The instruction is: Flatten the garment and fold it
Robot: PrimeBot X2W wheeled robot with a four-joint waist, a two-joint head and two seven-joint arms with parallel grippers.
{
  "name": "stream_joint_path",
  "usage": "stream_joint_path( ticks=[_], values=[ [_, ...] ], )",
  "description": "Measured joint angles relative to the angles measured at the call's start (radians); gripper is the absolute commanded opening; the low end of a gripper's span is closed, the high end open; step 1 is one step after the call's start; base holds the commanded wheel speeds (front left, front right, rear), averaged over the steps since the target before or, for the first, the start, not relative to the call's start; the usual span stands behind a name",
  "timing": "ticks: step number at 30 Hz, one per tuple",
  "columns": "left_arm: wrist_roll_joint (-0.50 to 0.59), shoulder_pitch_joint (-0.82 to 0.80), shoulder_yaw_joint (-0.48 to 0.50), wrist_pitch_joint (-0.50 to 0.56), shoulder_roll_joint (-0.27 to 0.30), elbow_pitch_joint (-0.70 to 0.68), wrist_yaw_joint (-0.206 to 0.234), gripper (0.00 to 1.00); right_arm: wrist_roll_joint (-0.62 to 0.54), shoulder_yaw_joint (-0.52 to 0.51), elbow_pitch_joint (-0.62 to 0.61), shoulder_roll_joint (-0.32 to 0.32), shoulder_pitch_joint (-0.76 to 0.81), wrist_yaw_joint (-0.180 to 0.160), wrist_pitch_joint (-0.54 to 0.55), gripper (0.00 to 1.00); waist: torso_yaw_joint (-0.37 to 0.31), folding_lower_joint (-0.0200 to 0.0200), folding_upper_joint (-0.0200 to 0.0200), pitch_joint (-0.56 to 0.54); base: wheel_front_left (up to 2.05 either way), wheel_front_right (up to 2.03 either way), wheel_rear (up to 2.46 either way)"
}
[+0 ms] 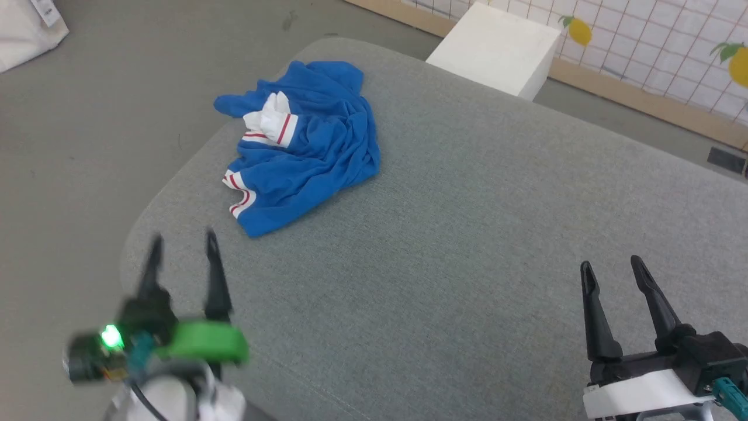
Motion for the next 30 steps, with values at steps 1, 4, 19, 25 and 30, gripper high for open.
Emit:
stream_joint_path(
  ticks=[1, 4, 19, 25, 30],
  values=[
    [-0.001, -0.039, 0.013, 0.000, 0.009, 0.004, -0.006, 1.00, -0.006, 0.000, -0.002, 0.000, -0.001, 0.000, 0.000, 1.00, -0.002, 0.0000, 0.0000, 0.006, 0.00, 0.00, 0.00],
    [-0.027, -0.159, 0.057, 0.000, 0.036, 0.043, -0.032, 1.00, -0.021, -0.004, -0.009, 0.000, -0.017, 0.000, 0.000, 1.00, -0.008, 0.0000, 0.0000, 0.026, 0.00, 0.00, 0.00],
    [-0.160, -0.738, 0.153, 0.181, 0.309, 0.343, -0.196, 1.00, -0.127, -0.030, -0.087, 0.001, -0.150, 0.000, 0.000, 1.00, -0.123, 0.0002, 0.0000, 0.210, 0.00, 0.00, 0.00],
    [-0.292, -0.875, 0.073, 0.480, 0.393, 0.462, -0.222, 1.00, -0.138, -0.039, -0.123, 0.001, -0.202, 0.000, 0.000, 1.00, -0.185, 0.0002, 0.0000, 0.306, 0.00, 0.00, 0.00],
    [-0.399, -0.908, -0.053, 0.688, 0.452, 0.518, -0.225, 1.00, -0.139, -0.032, -0.140, 0.000, -0.230, 0.000, 0.000, 1.00, -0.238, 0.0003, 0.0000, 0.378, 0.00, 0.00, 0.00]
  ],
)
